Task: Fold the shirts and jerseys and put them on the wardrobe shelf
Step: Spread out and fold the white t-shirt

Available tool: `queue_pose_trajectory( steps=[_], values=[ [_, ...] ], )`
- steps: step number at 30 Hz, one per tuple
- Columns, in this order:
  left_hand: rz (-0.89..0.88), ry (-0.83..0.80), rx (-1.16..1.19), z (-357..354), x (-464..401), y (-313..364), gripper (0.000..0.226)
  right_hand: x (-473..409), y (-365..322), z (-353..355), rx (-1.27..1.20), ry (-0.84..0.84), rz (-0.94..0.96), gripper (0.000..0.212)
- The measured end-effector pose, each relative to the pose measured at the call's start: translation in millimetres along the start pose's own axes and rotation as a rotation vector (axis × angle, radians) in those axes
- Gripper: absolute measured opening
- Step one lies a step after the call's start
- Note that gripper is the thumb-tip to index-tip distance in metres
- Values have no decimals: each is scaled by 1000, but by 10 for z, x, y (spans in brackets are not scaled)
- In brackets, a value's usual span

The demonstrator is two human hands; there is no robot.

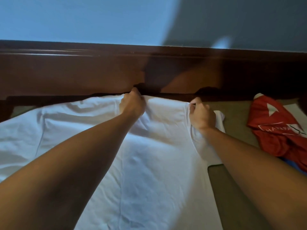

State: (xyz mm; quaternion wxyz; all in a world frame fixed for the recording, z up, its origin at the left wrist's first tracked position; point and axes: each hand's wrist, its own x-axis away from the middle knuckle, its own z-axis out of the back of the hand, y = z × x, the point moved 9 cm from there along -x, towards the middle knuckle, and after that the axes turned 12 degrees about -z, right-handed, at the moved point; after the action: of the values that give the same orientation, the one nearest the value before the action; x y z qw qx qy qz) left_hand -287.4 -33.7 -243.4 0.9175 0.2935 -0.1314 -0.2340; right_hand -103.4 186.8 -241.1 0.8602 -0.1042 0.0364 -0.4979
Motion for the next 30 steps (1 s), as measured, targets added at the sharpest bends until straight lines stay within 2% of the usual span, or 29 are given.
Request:
queue_pose_trajectory(
  steps=[5, 8, 11, 13, 16, 18, 21, 24, 26, 28, 30],
  values=[
    [-80, 116, 235, -146, 51, 99, 29, -39, 7, -54, -127, -59, 19, 25],
    [-266, 186, 106, -199, 285, 329, 31, -4, 193, 115, -224, 57, -2, 28],
    [-614, 158, -111, -483, 657, 808, 31, 18, 543, 278, -44, 167, -106, 36],
    [-735, 5, -164, -833, 846, 1044, 41, -2, 785, 266, 157, 154, -157, 39],
    [-756, -259, -313, -1347, 1026, 1182, 65, -26, 985, 240, 245, 137, -178, 44],
    [-736, -322, -418, -1526, 1055, 1153, 73, -55, 1016, 221, 160, 122, -168, 44],
    [-739, -303, -499, -1597, 1062, 1115, 75, -102, 1042, 261, 116, 118, -61, 45],
    [-744, -296, -512, -1606, 1057, 1128, 76, -168, 1143, 288, 174, 121, 73, 27],
    [-732, -301, -519, -1609, 1044, 1151, 78, -255, 1171, 330, 117, 131, 110, 19],
    [-716, -299, -540, -1610, 1030, 1152, 80, -339, 1155, 355, 105, 143, 104, 22],
    [-710, -277, -548, -1582, 1037, 1172, 81, -334, 1111, 370, 161, 156, 80, 33]
  ],
)
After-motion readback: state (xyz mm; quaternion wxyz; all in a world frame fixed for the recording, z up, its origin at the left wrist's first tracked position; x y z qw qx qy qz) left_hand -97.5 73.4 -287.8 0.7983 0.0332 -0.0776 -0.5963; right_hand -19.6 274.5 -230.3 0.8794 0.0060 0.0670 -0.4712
